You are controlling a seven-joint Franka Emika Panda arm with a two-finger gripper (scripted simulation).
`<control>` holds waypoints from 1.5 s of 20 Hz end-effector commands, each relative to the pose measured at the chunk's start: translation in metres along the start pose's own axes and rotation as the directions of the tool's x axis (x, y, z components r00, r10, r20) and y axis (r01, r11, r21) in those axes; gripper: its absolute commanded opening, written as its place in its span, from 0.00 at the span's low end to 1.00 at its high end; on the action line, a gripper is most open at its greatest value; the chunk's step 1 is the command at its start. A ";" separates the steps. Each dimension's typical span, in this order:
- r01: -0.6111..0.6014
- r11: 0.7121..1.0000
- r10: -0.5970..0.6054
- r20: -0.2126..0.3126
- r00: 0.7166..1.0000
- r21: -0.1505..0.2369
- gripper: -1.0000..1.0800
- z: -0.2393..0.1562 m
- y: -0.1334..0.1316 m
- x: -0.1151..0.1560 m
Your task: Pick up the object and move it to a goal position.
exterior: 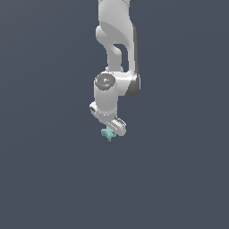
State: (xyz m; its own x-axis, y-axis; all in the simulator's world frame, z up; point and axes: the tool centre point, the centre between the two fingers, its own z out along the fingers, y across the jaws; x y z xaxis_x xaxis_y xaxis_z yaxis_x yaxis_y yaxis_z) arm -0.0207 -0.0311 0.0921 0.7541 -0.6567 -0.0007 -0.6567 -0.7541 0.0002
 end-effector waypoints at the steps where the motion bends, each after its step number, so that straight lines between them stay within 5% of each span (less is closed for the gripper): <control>1: -0.011 1.000 0.011 -0.001 1.000 0.000 0.96 0.001 0.000 0.000; 21: -0.012 1.000 0.012 -0.001 1.000 0.000 0.96 0.051 0.000 0.000; 22: -0.012 1.000 0.012 -0.001 1.000 0.000 0.00 0.051 0.000 0.000; 30: -0.012 1.000 0.012 -0.001 1.000 0.000 0.00 0.051 0.000 0.000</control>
State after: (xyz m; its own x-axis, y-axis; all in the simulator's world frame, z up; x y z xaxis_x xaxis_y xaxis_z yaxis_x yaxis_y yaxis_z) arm -0.0209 -0.0302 0.0417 0.7467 -0.6651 0.0002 -0.6651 -0.7467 -0.0008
